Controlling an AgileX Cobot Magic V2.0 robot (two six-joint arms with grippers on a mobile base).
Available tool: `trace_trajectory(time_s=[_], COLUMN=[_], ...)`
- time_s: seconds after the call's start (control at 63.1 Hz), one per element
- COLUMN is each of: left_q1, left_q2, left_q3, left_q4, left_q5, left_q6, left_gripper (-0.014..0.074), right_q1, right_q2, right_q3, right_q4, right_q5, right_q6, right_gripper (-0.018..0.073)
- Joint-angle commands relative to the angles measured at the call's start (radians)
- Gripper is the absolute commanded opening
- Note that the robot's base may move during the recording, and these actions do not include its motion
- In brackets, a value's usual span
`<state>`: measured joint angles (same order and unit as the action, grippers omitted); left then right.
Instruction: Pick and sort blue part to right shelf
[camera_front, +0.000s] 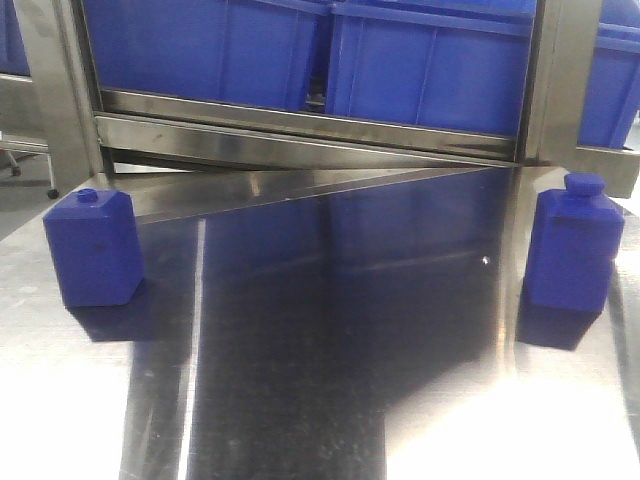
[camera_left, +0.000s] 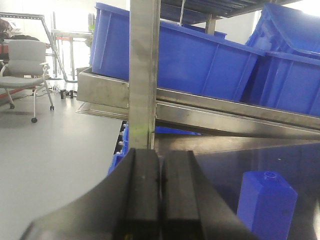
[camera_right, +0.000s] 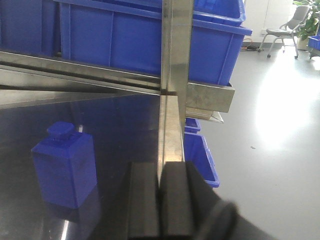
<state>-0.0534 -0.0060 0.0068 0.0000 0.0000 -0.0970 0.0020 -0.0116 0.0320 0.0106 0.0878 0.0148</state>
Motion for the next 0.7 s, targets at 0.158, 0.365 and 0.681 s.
trace_trajectory(time_s=[0.158, 0.365, 0.681], left_q1=[-0.001, -0.001, 0.0], left_q2=[-0.019, -0.019, -0.019], left_q3=[0.025, 0.025, -0.023], left_q4=[0.0, 0.0, 0.0], left_q5=[-0.102, -0.127, -0.331], left_q6=[-0.003, -0.003, -0.003], left_gripper=[0.0124, 0.0124, 0.0124], right_q1=[-0.005, -0.005, -0.005], right_q2=[-0.02, -0.02, -0.02], right_q3=[-0.022, -0.022, -0.022], right_q4=[0.003, 0.003, 0.003], right_q5=[-0.088, -0.088, -0.088], right_q6=[-0.007, -0.007, -0.007], right_gripper=[0.0043, 0.0043, 0.0043])
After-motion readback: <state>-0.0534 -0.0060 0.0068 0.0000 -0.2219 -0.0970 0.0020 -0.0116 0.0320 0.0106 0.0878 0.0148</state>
